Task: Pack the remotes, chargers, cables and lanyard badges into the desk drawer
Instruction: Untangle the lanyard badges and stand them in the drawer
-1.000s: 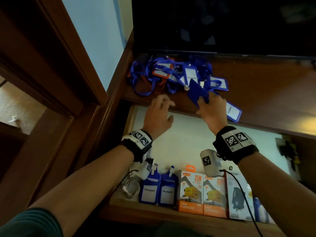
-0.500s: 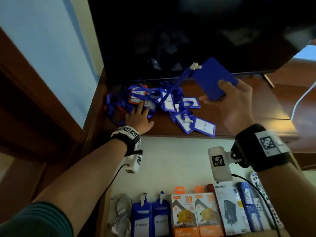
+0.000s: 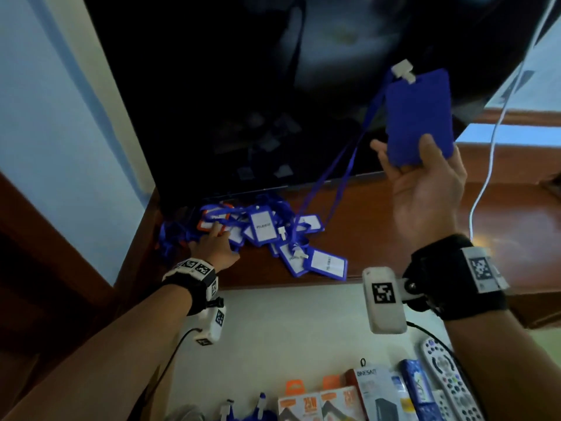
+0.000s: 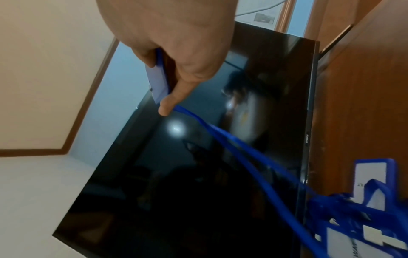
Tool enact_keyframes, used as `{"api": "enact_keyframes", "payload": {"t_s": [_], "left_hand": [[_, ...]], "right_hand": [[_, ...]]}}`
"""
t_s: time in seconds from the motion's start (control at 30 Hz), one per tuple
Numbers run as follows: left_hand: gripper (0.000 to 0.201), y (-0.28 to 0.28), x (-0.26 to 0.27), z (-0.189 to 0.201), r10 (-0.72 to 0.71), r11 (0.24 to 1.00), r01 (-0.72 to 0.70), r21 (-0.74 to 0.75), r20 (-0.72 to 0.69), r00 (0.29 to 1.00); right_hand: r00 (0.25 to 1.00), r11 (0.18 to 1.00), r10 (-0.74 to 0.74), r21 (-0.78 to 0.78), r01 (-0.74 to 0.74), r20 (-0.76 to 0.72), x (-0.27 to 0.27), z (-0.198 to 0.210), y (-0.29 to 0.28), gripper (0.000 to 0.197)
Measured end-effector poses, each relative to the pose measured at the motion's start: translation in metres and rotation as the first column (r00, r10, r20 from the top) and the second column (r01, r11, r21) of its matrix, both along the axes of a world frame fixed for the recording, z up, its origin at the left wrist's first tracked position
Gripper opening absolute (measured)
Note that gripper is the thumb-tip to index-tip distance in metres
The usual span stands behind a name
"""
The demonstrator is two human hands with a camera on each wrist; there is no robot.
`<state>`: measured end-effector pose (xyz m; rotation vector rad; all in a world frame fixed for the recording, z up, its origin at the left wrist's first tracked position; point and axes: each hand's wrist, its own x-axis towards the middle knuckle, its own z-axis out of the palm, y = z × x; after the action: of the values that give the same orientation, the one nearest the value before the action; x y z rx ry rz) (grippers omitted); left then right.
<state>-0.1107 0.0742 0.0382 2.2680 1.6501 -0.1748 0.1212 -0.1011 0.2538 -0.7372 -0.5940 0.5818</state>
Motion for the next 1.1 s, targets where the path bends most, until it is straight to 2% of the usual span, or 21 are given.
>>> {"api": "enact_keyframes", "payload": {"t_s": [0.1,0.17,0.23,0.3,0.37,0.4,0.47,0.53,0.57,0.67,0.7,0.77,0.8,0.9,1.0,1.07,1.1], "left_hand": [[0.052,-0.013,0.021,0.024,0.030,0.996,-0.037,0.086,0.086,0.996],[0.038,-0.027,0.039,0.044,-0.016,0.989,-0.023,0.148,0.255,0.967],[0.028,-0.047,0.062,0.069,-0.092,0.985,0.011,0.172,0.473,0.876],[0.031,-0.076,0.085,0.098,-0.100,0.994,0.055,0.090,0.642,0.760],[0.039,-0.107,0.108,0.122,-0.040,0.990,0.133,-0.055,0.781,0.623],[0.043,-0.121,0.118,0.130,0.014,0.977,0.166,-0.133,0.819,0.574],[0.051,-0.149,0.135,0.143,0.152,0.934,0.201,-0.297,0.836,0.527],[0.054,-0.171,0.151,0.146,0.283,0.870,0.219,-0.442,0.810,0.514],[0.052,-0.180,0.157,0.145,0.329,0.847,0.216,-0.486,0.798,0.505],[0.028,-0.196,0.171,0.131,0.421,0.843,0.123,-0.523,0.786,0.453],[0.019,-0.199,0.175,0.125,0.440,0.851,0.077,-0.520,0.784,0.438],[0.007,-0.205,0.178,0.117,0.440,0.872,0.011,-0.490,0.792,0.423],[0.003,-0.208,0.178,0.115,0.428,0.882,-0.002,-0.472,0.797,0.427],[0.021,-0.217,0.176,0.110,0.357,0.908,0.017,-0.418,0.795,0.490],[0.015,-0.229,0.174,0.117,0.223,0.923,0.140,-0.358,0.795,0.565],[0.017,-0.237,0.172,0.123,0.141,0.900,0.252,-0.357,0.783,0.606],[0.018,-0.240,0.171,0.126,0.105,0.883,0.301,-0.359,0.778,0.620]], "right_hand": [[0.999,0.999,0.026,-0.038,-0.024,0.048,0.012,-0.007,-0.016,0.019],[0.995,0.994,0.042,-0.108,-0.031,0.094,0.019,-0.018,-0.031,0.021],[0.991,0.983,0.046,-0.184,-0.022,0.124,0.027,-0.034,-0.047,0.023],[0.977,0.959,0.020,-0.281,0.042,0.213,0.035,-0.053,-0.064,0.025],[0.943,0.929,0.004,-0.349,0.119,0.331,0.041,-0.074,-0.080,0.028],[0.925,0.922,0.016,-0.364,0.133,0.381,0.043,-0.084,-0.088,0.029],[0.889,0.916,0.084,-0.385,0.108,0.449,0.044,-0.099,-0.103,0.031],[0.825,0.920,0.139,-0.380,0.097,0.547,0.046,-0.110,-0.115,0.034],[0.768,0.925,0.157,-0.364,0.105,0.621,0.047,-0.114,-0.120,0.035],[0.523,0.922,0.228,-0.355,0.154,0.821,0.055,-0.128,-0.131,0.048],[0.476,0.914,0.270,-0.378,0.145,0.837,0.060,-0.132,-0.135,0.055],[0.446,0.887,0.354,-0.446,0.118,0.822,0.070,-0.136,-0.143,0.062],[0.455,0.877,0.376,-0.468,0.106,0.807,0.074,-0.135,-0.146,0.062],[0.528,0.869,0.378,-0.488,0.081,0.761,0.084,-0.133,-0.148,0.051],[0.685,0.857,0.357,-0.515,0.031,0.635,0.089,-0.128,-0.146,0.042],[0.786,0.842,0.389,-0.532,-0.091,0.481,0.088,-0.123,-0.144,0.038],[0.811,0.834,0.410,-0.532,-0.148,0.418,0.087,-0.121,-0.143,0.036]]}}
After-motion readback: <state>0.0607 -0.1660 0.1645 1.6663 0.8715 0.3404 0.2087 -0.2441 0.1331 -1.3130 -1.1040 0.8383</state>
